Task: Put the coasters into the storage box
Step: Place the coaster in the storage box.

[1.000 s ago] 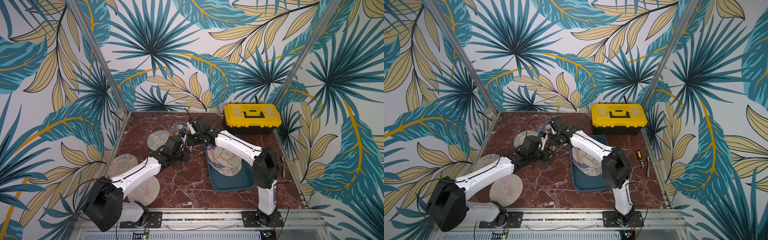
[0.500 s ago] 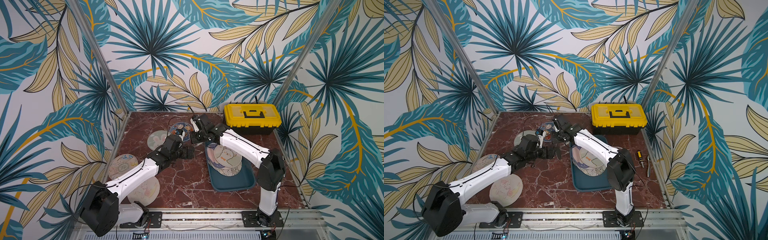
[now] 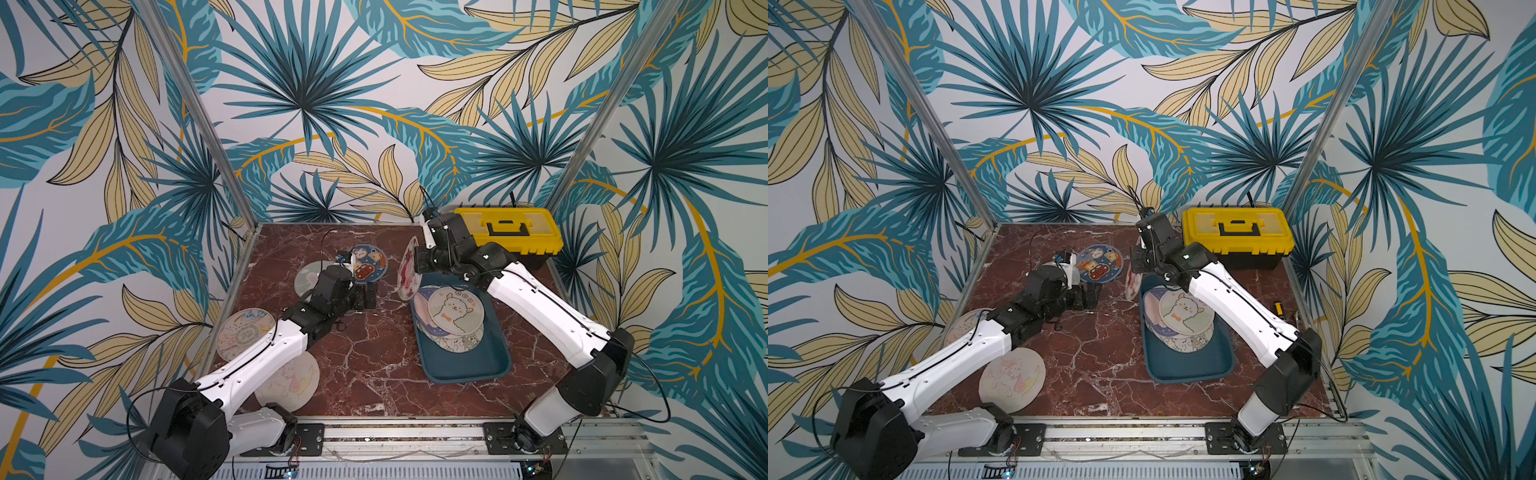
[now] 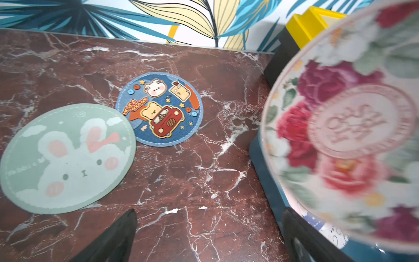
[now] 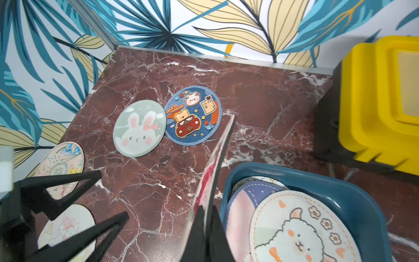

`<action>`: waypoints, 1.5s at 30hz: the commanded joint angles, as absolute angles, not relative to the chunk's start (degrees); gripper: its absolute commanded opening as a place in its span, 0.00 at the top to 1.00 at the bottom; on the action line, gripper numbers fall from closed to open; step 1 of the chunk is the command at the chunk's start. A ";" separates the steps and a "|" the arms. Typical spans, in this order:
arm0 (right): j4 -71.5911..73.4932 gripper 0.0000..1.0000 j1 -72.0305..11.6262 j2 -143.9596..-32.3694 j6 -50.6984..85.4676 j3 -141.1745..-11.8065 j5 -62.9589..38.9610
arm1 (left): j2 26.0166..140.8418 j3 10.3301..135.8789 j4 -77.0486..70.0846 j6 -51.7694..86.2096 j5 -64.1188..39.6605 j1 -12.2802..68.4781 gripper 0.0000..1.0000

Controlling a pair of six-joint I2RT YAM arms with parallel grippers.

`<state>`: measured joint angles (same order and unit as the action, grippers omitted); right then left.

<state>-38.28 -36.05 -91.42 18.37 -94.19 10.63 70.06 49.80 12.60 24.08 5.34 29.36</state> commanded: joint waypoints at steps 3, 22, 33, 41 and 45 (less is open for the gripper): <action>-39.93 1.00 -33.77 -88.19 18.09 -89.68 14.33 | 68.78 48.08 11.08 26.00 5.80 27.40 0.00; -35.17 1.00 -30.62 -90.00 23.78 -80.25 10.14 | 68.47 47.00 10.99 26.54 6.24 26.37 0.01; -35.84 1.00 -26.82 -87.09 28.38 -67.54 15.64 | 69.26 47.11 11.03 26.63 6.04 26.37 0.01; -40.20 1.00 -25.24 -85.82 28.12 -63.70 21.45 | 70.35 47.54 10.99 26.89 6.11 26.35 0.01; -40.24 0.99 -25.13 -87.39 27.55 -62.97 20.25 | 71.43 48.15 10.97 27.13 5.94 26.30 0.00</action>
<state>-38.44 -25.10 -87.13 27.42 -64.25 19.29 70.54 48.14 11.77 26.63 5.56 26.76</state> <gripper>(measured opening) 0.052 0.995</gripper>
